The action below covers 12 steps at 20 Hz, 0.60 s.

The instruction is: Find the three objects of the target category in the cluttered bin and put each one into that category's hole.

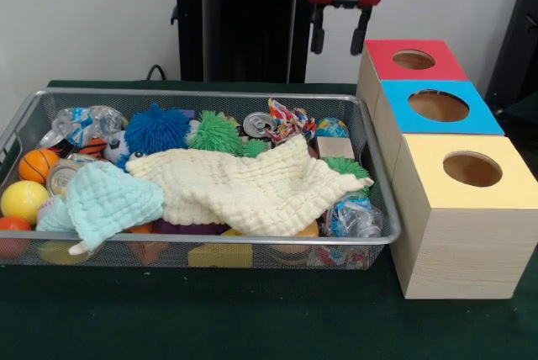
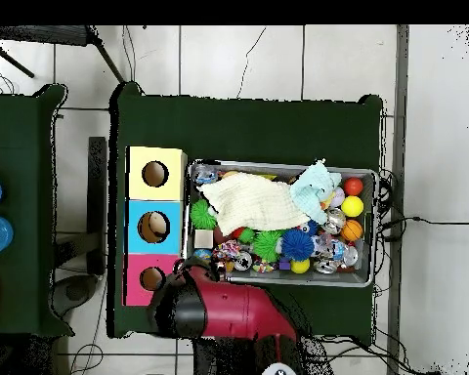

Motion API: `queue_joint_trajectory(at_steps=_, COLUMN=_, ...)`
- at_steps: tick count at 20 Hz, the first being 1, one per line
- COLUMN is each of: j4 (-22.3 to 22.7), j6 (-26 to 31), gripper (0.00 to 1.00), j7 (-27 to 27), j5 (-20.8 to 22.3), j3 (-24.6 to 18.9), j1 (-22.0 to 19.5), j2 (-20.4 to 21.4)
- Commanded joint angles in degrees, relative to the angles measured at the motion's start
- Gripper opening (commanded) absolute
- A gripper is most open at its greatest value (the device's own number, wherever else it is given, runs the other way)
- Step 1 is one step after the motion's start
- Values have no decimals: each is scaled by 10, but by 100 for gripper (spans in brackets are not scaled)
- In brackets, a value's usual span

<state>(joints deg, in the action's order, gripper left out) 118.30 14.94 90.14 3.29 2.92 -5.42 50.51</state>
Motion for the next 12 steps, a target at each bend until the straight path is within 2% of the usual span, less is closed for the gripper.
queue_joint_trajectory(at_steps=1, j4=-76, j6=-94, gripper=100, j7=81, j5=22, j3=-4, j1=-27, j2=-112)
queue_joint_trajectory(at_steps=8, j4=-91, j6=-157, gripper=100, j7=82, j5=19, j3=-10, j1=-52, j2=-157)
queue_joint_trajectory(at_steps=12, j4=-106, j6=-234, gripper=100, j7=110, j5=0, j3=6, j1=-42, j2=-204)
